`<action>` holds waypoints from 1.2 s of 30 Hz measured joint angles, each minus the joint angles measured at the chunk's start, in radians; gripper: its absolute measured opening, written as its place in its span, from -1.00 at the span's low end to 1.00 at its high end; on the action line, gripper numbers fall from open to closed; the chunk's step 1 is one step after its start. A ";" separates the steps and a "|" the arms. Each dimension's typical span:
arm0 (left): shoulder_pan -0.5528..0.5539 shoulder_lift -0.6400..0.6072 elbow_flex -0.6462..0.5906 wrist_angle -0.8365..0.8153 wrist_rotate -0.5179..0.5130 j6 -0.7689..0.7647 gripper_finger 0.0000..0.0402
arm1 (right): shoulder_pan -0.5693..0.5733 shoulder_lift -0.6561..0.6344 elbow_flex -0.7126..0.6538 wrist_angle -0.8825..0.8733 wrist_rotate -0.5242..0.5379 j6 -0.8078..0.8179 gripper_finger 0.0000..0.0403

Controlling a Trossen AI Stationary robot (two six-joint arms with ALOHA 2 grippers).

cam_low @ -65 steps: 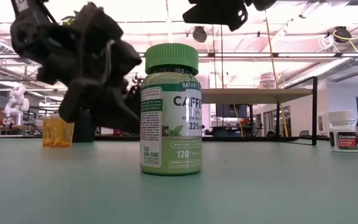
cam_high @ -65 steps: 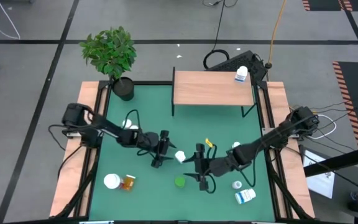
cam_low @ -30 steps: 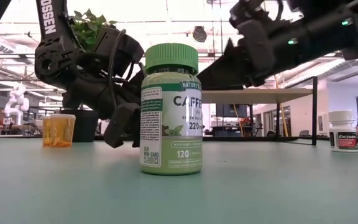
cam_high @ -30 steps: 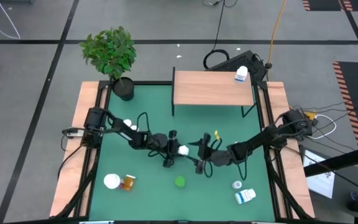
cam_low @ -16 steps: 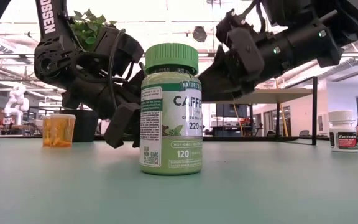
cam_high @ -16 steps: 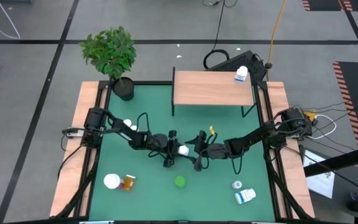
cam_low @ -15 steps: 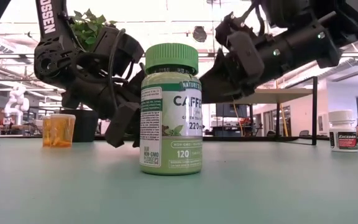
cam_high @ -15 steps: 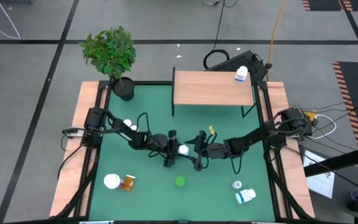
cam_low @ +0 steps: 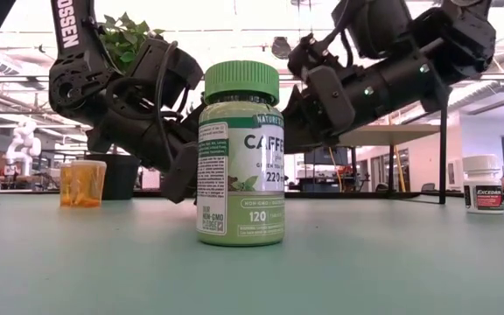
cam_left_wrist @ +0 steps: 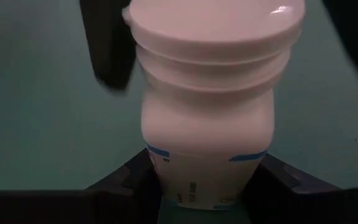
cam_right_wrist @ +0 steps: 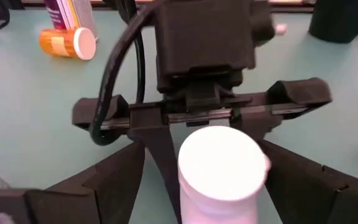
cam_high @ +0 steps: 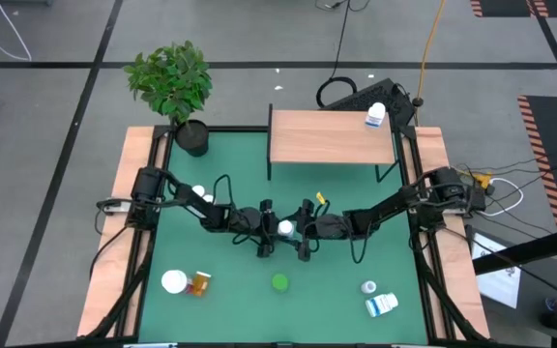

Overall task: Pick and place medicine bottles onto shelf by color
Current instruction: Put the top blue pill bottle on the shelf aligned with the other blue pill bottle

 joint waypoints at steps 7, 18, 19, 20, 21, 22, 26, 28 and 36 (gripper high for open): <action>0.000 0.000 0.001 -0.007 -0.001 -0.012 -0.12 | 0.008 -0.005 0.000 -0.005 0.048 0.003 0.25; -0.004 -0.003 0.005 -0.059 -0.016 -0.132 0.33 | -0.025 -0.063 -0.001 -0.107 -0.061 0.006 -0.19; -0.008 -0.007 0.006 -0.080 -0.018 -0.151 0.40 | -0.031 -0.091 -0.001 -0.149 -0.101 0.002 -0.19; -0.015 -0.016 0.006 -0.105 -0.020 -0.160 0.47 | -0.038 -0.131 -0.001 -0.203 -0.139 -0.005 -0.19; -0.021 -0.023 0.006 -0.135 -0.021 -0.160 0.53 | -0.046 -0.176 -0.001 -0.256 -0.177 -0.013 -0.19; -0.026 -0.030 0.006 -0.160 -0.022 -0.158 0.58 | -0.053 -0.223 -0.001 -0.306 -0.210 -0.023 -0.18; -0.034 -0.071 0.005 -0.237 -0.030 -0.138 0.75 | -0.090 -0.418 -0.001 -0.514 -0.251 -0.092 -0.16; -0.029 -0.083 0.003 -0.239 -0.035 -0.123 0.78 | -0.121 -0.529 -0.001 -0.616 -0.241 -0.137 -0.16; 0.028 -0.100 0.001 -0.240 -0.030 -0.022 0.80 | -0.402 -0.933 -0.001 -1.010 -0.234 -0.264 -0.16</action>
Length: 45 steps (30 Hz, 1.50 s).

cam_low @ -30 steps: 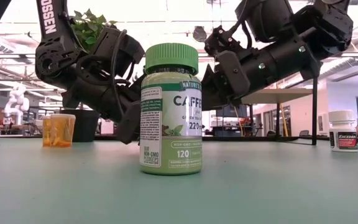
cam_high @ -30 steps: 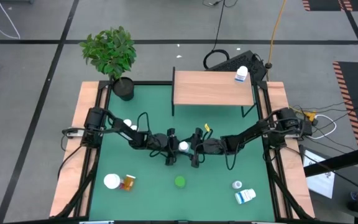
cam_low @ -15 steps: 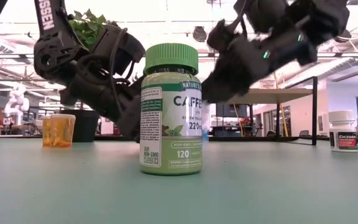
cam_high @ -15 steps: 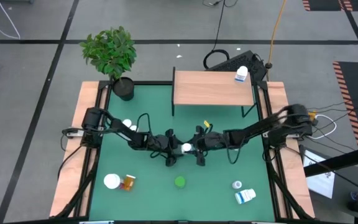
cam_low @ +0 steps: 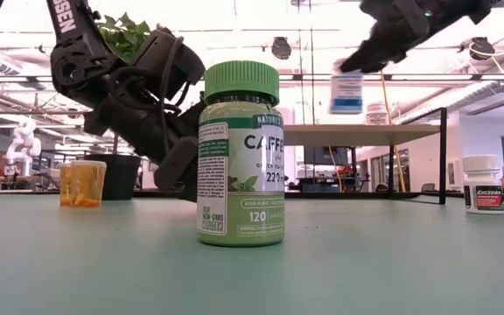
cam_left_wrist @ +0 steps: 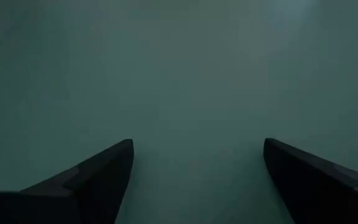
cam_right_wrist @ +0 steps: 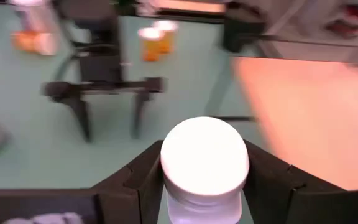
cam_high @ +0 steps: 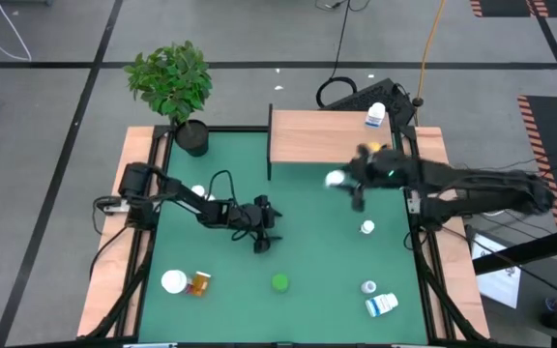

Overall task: Pick and place medicine bottles onto shelf by color
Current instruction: Put the top blue pill bottle on the shelf aligned with the other blue pill bottle

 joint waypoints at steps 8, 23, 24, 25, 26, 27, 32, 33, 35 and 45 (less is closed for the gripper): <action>0.050 0.002 0.000 0.049 -0.005 0.043 0.80 | -0.384 -0.079 0.001 -0.117 -0.093 -0.136 -0.16; 0.051 0.002 0.001 0.024 0.010 0.046 0.80 | -0.719 -0.054 0.002 -0.128 -0.137 -0.164 -0.16; 0.051 0.001 0.002 0.021 0.010 0.046 0.80 | -0.730 -0.054 0.002 -0.127 -0.150 -0.163 -0.16; 0.051 0.001 0.002 0.020 0.010 0.044 0.80 | -0.741 -0.054 0.002 -0.126 -0.162 -0.160 -0.16; 0.051 0.001 0.002 0.018 0.010 0.044 0.80 | -0.749 -0.054 0.002 -0.125 -0.170 -0.156 -0.16; 0.051 0.001 0.003 0.015 0.010 0.044 0.80 | -0.755 -0.054 0.002 -0.123 -0.178 -0.149 -0.16; 0.048 0.000 0.003 0.012 0.010 0.042 0.80 | -0.764 -0.054 0.002 -0.120 -0.184 -0.130 -0.01; 0.046 0.000 0.003 0.010 0.010 0.042 0.80 | -0.764 -0.054 0.002 -0.121 -0.183 -0.129 0.04; 0.042 0.000 0.003 0.007 0.010 0.042 0.80 | -0.764 -0.056 -0.006 -0.150 -0.158 -0.129 0.14; 0.037 0.000 0.003 0.003 0.009 0.043 0.80 | -0.762 -0.163 -0.001 -0.121 -0.133 -0.135 0.27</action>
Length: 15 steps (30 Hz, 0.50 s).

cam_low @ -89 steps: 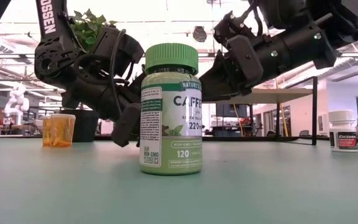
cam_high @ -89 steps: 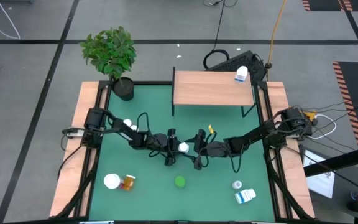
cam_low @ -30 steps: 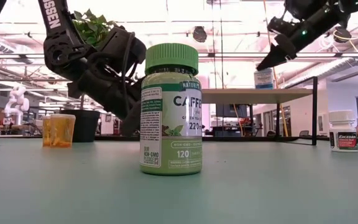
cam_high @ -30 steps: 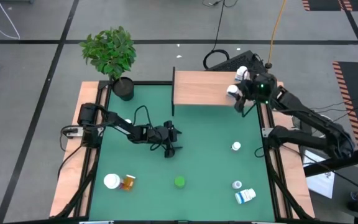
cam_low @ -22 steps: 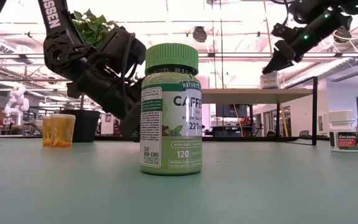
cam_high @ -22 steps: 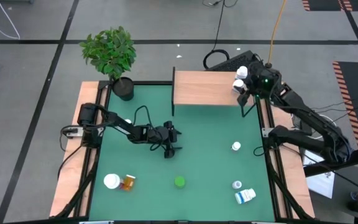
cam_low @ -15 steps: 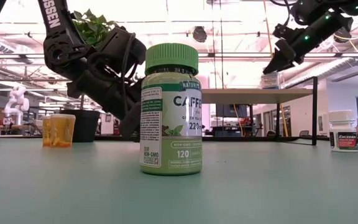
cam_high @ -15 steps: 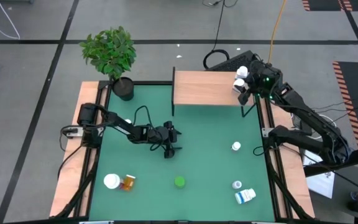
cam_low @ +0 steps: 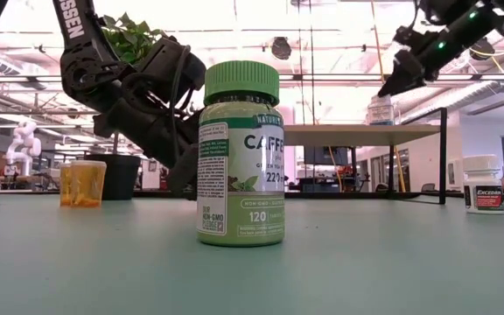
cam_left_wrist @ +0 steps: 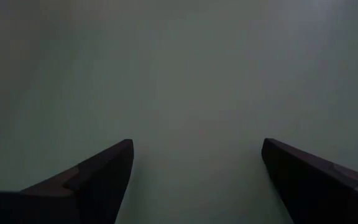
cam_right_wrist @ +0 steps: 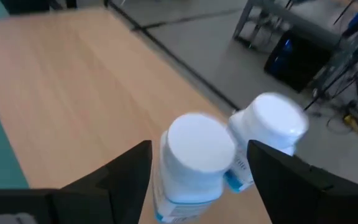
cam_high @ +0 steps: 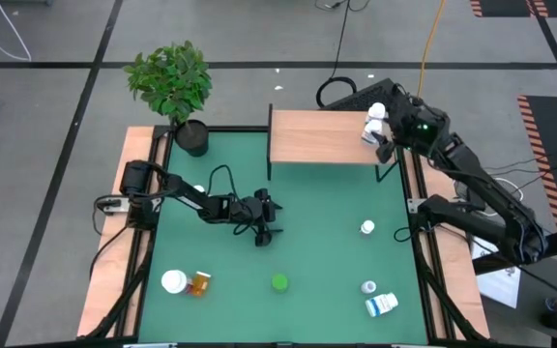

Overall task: Pick and place medicine bottles onto shelf by color
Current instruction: Put the top blue pill bottle on the shelf aligned with the other blue pill bottle

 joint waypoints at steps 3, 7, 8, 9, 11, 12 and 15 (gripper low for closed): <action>0.000 0.000 0.000 -0.001 0.000 0.000 0.80 | 0.023 -0.050 0.000 -0.006 -0.012 -0.011 0.24; 0.000 0.000 0.000 -0.006 0.001 0.004 0.80 | 0.106 -0.112 0.000 -0.029 -0.052 -0.016 0.23; 0.000 0.000 0.002 -0.012 0.001 0.007 0.80 | 0.133 -0.120 0.000 -0.036 -0.054 -0.008 0.22; 0.000 -0.001 0.002 -0.018 0.001 0.008 0.80 | 0.163 -0.123 -0.001 -0.039 -0.054 0.003 0.22; 0.000 -0.002 0.002 -0.029 0.001 0.006 0.80 | 0.230 -0.123 -0.015 -0.043 -0.050 0.017 0.21; 0.000 -0.002 0.002 -0.030 0.001 0.005 0.80 | 0.262 -0.119 -0.027 -0.047 -0.039 0.017 0.20; 0.000 -0.002 0.002 -0.032 0.001 0.000 0.80 | 0.337 -0.096 -0.061 -0.048 0.040 -0.001 0.14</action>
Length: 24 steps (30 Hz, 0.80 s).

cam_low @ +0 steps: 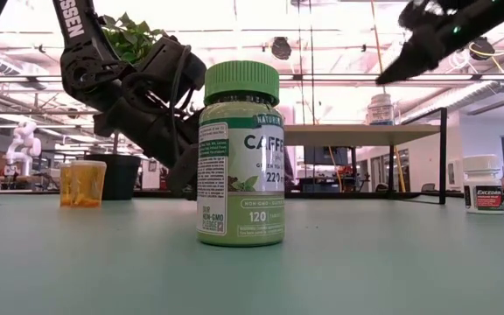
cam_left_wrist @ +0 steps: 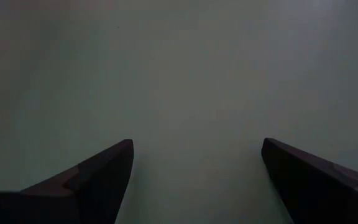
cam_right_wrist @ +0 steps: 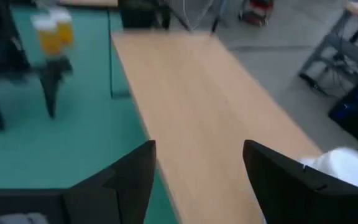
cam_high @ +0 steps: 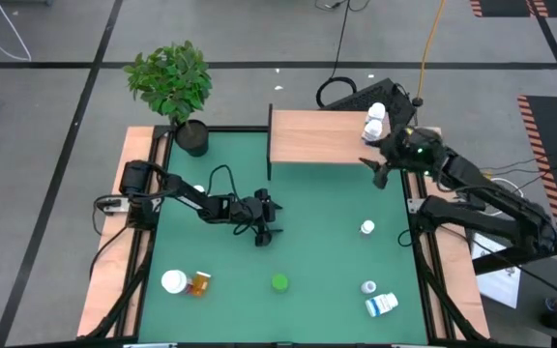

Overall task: Pick and place medicine bottles onto shelf by color
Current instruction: Put the top blue pill bottle on the shelf aligned with the other blue pill bottle

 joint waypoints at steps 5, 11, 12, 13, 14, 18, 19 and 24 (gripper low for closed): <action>0.000 0.000 0.000 -0.002 0.000 0.000 0.80 | 0.031 0.063 -0.031 0.005 0.209 -0.006 0.01; 0.000 0.000 0.000 -0.002 0.001 0.008 0.80 | 0.006 0.128 -0.031 0.040 0.282 -0.015 -0.03; 0.000 0.000 0.000 -0.002 0.001 0.010 0.80 | -0.003 0.135 -0.031 0.044 0.296 -0.016 -0.03; 0.000 0.000 0.000 -0.003 0.001 0.010 0.79 | -0.013 0.141 -0.031 0.048 0.305 -0.016 -0.03; 0.000 0.000 -0.001 -0.003 0.001 0.010 0.80 | -0.022 0.144 -0.031 0.048 0.302 -0.016 -0.04; 0.000 0.000 0.000 -0.011 0.002 0.010 0.79 | -0.041 0.141 -0.031 0.044 0.301 -0.016 -0.04; 0.000 0.000 0.000 -0.012 0.003 0.010 0.80 | -0.045 0.139 -0.031 0.039 0.301 -0.016 -0.04; 0.000 0.000 -0.001 -0.018 0.003 0.010 0.79 | -0.057 0.130 -0.031 0.035 0.301 -0.016 -0.04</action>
